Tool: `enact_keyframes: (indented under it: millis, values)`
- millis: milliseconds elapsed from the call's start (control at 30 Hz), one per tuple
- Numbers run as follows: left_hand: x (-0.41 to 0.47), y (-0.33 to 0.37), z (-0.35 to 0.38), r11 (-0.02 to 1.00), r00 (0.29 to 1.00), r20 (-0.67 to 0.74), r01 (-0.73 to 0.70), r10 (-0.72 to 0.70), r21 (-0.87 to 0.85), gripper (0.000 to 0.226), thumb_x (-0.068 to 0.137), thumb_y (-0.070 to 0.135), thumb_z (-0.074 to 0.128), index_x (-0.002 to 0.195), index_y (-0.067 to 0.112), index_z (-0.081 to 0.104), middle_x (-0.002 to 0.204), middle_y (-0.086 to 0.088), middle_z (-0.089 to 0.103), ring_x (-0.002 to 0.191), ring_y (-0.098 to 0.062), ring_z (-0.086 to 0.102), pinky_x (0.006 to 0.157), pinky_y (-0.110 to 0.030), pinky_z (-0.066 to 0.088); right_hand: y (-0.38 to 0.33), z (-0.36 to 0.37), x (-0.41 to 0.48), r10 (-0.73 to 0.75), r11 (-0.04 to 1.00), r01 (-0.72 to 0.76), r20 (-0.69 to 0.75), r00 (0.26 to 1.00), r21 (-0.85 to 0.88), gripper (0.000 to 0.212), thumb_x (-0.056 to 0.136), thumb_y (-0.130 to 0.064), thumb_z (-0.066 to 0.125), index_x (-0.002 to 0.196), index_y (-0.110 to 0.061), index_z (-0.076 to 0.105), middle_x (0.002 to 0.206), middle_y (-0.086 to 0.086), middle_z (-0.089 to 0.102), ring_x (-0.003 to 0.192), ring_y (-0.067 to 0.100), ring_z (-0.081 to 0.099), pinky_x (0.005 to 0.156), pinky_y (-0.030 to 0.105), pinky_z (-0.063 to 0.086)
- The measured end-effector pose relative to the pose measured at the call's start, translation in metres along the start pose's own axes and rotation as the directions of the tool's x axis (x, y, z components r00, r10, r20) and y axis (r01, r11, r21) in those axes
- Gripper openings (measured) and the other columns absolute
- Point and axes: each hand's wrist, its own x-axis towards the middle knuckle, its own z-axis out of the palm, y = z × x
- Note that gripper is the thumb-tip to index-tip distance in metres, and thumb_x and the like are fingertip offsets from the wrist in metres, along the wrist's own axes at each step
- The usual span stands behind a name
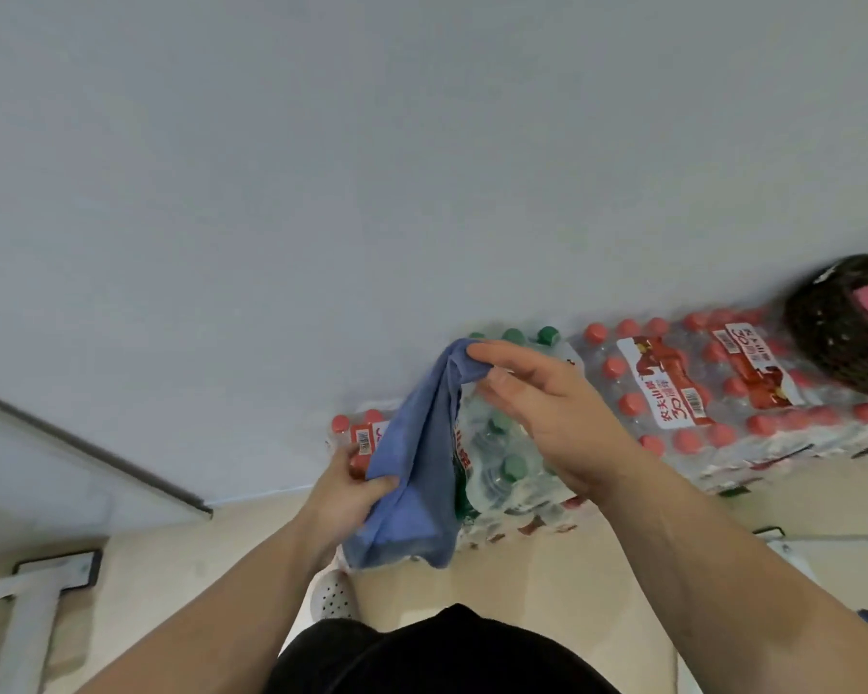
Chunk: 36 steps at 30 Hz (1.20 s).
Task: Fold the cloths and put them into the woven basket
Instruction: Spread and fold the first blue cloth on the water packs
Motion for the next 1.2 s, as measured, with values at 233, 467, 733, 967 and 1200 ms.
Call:
enact_keyframes:
  millis: [233, 467, 733, 967, 1200]
  values:
    - [-0.044, -0.011, 0.063, 0.998, 0.996, -0.084, -0.003, 0.008, 0.057, 0.014, 0.096, 0.012, 0.059, 0.097, 0.010, 0.073, 0.098, -0.005, 0.076, 0.089, -0.014, 0.067, 0.070, -0.019, 0.050, -0.004, -0.076, -0.049, -0.158, 0.911, 0.101, 0.112, 0.981, 0.400, 0.033, 0.087, -0.024, 0.058, 0.114, -0.011, 0.071, 0.127, 0.011, 0.067, 0.123, 0.024, 0.061, 0.106, 0.035, 0.047]
    - [-0.084, 0.017, 0.113, 0.986, 0.927, -0.362, -0.140, 0.099, -0.090, 0.028, 0.100, 0.020, 0.042, 0.106, 0.020, 0.069, 0.102, 0.006, 0.074, 0.097, -0.010, 0.065, 0.079, -0.026, 0.049, 0.006, -0.145, -0.081, -0.183, 0.964, 0.183, -0.016, 0.983, 0.191, 0.019, 0.097, -0.014, 0.056, 0.096, -0.014, 0.075, 0.098, 0.002, 0.077, 0.098, 0.018, 0.071, 0.079, 0.026, 0.057]
    - [-0.140, 0.101, 0.146, 0.829, 0.801, -0.281, -0.414, 0.528, 0.377, 0.010, 0.094, 0.015, 0.048, 0.086, 0.010, 0.050, 0.070, -0.004, 0.051, 0.063, -0.014, 0.044, 0.057, -0.028, 0.040, 0.039, -0.191, -0.095, -0.039, 0.856, 0.002, -0.060, 0.997, -0.517, 0.043, 0.096, -0.034, 0.062, 0.064, -0.006, 0.058, 0.062, 0.011, 0.056, 0.060, 0.028, 0.052, 0.062, 0.038, 0.047]
    - [-0.182, 0.167, 0.201, 0.350, 0.663, 0.293, -0.658, 0.689, 0.667, 0.006, 0.077, 0.018, 0.059, 0.080, 0.022, 0.061, 0.073, 0.004, 0.063, 0.070, -0.017, 0.058, 0.066, -0.037, 0.049, 0.012, -0.188, -0.116, -0.180, 0.943, 0.260, 0.339, 0.924, -0.209, 0.036, 0.104, -0.031, 0.046, 0.140, -0.038, 0.048, 0.142, -0.024, 0.049, 0.133, -0.005, 0.041, 0.107, 0.018, 0.035]
    - [-0.190, 0.171, 0.203, 0.365, 0.627, 0.235, -0.674, 0.743, 0.643, 0.022, 0.076, 0.008, 0.073, 0.083, 0.027, 0.064, 0.073, 0.005, 0.063, 0.068, -0.016, 0.058, 0.061, -0.029, 0.048, 0.000, -0.205, -0.123, -0.266, 0.917, 0.368, 0.455, 0.850, -0.151, 0.006, 0.096, -0.012, 0.064, 0.099, -0.016, 0.067, 0.088, -0.003, 0.065, 0.083, 0.010, 0.061, 0.077, 0.030, 0.053]
